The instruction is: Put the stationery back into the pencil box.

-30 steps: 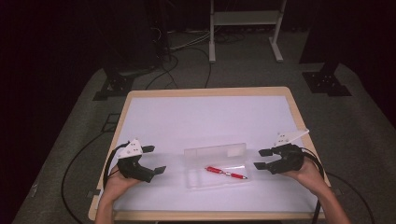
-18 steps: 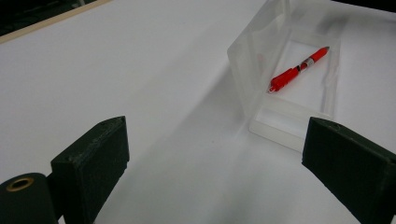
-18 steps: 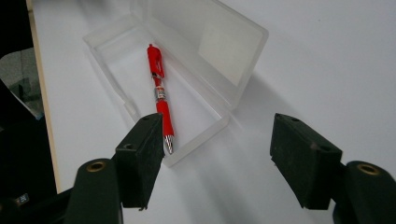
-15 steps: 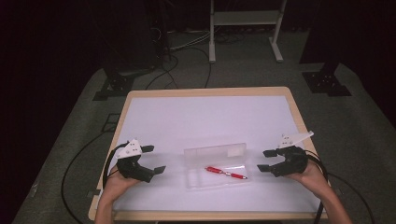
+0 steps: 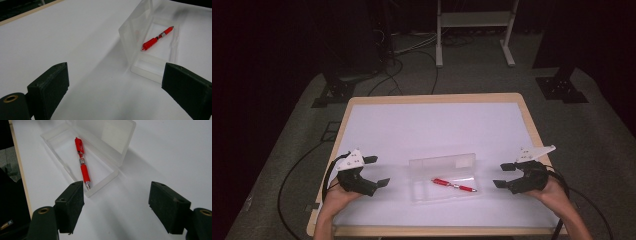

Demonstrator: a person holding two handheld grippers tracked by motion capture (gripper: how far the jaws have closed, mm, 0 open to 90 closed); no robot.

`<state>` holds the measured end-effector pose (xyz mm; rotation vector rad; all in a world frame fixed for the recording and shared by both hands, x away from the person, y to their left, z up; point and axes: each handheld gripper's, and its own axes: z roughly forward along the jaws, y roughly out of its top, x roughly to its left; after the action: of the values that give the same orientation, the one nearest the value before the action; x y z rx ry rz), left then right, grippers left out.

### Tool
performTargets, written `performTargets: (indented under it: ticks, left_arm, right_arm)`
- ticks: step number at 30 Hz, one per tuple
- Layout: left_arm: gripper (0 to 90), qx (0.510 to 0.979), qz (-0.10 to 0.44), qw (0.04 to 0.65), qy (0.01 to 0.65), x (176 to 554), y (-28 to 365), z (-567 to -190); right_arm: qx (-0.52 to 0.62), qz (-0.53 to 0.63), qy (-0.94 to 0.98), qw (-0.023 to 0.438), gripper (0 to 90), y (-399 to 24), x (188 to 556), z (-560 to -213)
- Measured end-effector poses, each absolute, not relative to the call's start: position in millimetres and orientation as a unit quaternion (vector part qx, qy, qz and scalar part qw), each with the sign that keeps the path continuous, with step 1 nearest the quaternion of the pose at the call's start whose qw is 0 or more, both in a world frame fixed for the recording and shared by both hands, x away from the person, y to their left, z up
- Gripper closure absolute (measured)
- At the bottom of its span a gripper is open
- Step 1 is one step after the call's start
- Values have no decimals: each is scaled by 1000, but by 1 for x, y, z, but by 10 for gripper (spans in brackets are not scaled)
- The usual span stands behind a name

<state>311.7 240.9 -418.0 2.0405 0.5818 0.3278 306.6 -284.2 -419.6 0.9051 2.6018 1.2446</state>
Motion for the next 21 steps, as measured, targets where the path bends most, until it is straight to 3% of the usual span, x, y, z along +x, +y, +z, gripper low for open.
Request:
performTargets:
  ticks: [21]
  left_arm:
    - [69, 836, 134, 478, 235, 308, 239, -416]
  right_arm:
    - [323, 408, 851, 66, 265, -303, 291, -428]
